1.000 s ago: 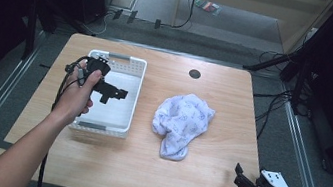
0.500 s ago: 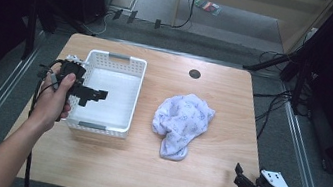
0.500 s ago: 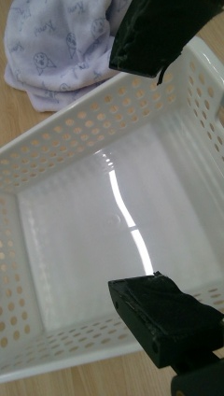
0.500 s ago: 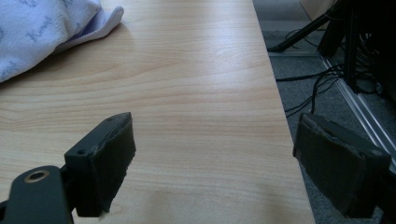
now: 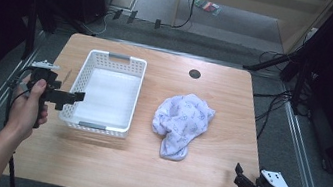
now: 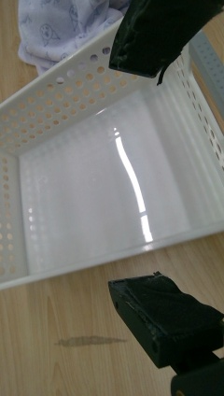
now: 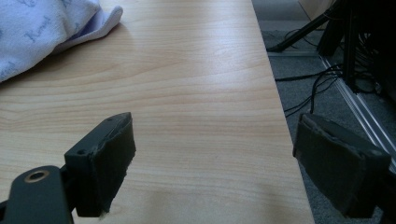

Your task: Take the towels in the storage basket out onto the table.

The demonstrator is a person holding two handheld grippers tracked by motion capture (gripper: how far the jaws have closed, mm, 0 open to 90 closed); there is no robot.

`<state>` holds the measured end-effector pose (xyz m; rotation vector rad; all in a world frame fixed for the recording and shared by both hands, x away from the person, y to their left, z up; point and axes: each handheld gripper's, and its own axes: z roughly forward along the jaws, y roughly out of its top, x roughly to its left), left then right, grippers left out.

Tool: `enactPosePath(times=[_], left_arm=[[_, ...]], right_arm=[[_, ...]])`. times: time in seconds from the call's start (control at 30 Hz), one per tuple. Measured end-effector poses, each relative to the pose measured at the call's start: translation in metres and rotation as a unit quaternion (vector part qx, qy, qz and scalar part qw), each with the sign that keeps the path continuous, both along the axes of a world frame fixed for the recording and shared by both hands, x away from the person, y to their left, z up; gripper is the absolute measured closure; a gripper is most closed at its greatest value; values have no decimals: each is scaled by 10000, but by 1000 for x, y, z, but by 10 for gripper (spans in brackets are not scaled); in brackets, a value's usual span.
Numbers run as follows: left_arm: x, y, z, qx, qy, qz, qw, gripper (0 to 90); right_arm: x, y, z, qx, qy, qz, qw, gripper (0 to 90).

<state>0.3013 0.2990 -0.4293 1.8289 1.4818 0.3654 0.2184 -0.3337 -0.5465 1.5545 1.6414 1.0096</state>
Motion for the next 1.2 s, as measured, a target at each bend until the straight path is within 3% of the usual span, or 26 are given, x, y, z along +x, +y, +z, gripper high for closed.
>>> enactPosePath(times=[0.27,0.43,0.67,0.93,1.2], left_arm=[[-20,26,-8,-325,-431,209,9983,0],[-33,37,-19,-504,-693,389,9956,0],[-50,51,-36,-594,-984,480,9922,0],[-67,63,-60,-687,-1141,587,9894,0],[-80,69,-85,-717,-1130,642,9889,0]], right_arm=[[0,0,0,-17,17,-15,10000,130],[0,0,0,-20,19,-23,10000,130],[1,0,0,-16,22,-27,10000,130],[1,1,0,-21,27,-32,10000,130],[1,1,0,-25,38,-38,10000,130]])
